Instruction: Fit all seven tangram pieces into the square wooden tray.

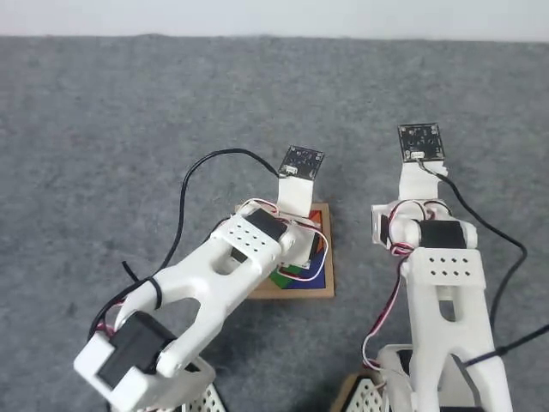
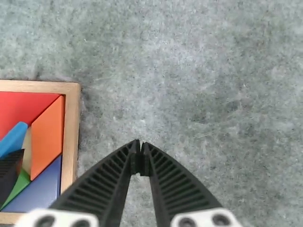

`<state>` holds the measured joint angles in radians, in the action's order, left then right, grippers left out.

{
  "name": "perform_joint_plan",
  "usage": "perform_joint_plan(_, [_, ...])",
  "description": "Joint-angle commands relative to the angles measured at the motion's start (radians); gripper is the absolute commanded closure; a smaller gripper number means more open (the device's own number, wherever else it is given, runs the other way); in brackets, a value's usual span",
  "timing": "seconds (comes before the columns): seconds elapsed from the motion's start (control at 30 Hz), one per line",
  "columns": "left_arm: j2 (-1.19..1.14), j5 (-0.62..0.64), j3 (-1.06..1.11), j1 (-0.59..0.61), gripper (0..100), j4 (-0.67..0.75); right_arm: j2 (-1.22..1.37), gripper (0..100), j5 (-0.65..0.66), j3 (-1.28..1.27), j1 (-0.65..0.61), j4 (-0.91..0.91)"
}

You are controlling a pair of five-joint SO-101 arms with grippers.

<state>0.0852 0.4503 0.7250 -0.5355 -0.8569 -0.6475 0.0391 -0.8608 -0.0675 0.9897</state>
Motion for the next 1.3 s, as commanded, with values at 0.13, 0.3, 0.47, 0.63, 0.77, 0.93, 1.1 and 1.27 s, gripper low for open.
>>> perform_joint_plan(0.13, [0.003,0.121,-0.054,0.003,87,0.044,-0.022,98.9,0.012,0.006,0.007,-0.025])
perform_joint_plan(0.3, [0.003,0.124,-0.054,0.003,86,0.046,-0.022,98.9,0.012,0.006,0.007,-0.025])
perform_joint_plan(0.47, [0.014,0.127,-0.059,0.011,87,0.043,-0.022,98.9,0.014,0.006,0.007,-0.025])
perform_joint_plan(0.63, [0.015,0.124,-0.061,0.035,87,0.041,-0.022,98.9,0.014,0.006,0.008,-0.025])
perform_joint_plan(0.77, [0.015,0.124,-0.101,0.121,86,0.002,-0.022,98.9,0.015,0.006,0.008,-0.025])
perform_joint_plan(0.93, [0.011,0.124,-0.117,0.157,86,-0.044,-0.022,98.9,0.015,0.006,0.008,-0.025])
perform_joint_plan(1.1, [0.014,0.124,-0.107,0.149,86,-0.044,-0.022,98.9,0.015,0.006,0.008,-0.025])
perform_joint_plan(1.27, [0.015,0.120,-0.186,0.091,87,-0.081,-0.022,98.9,0.015,0.006,0.007,-0.025])
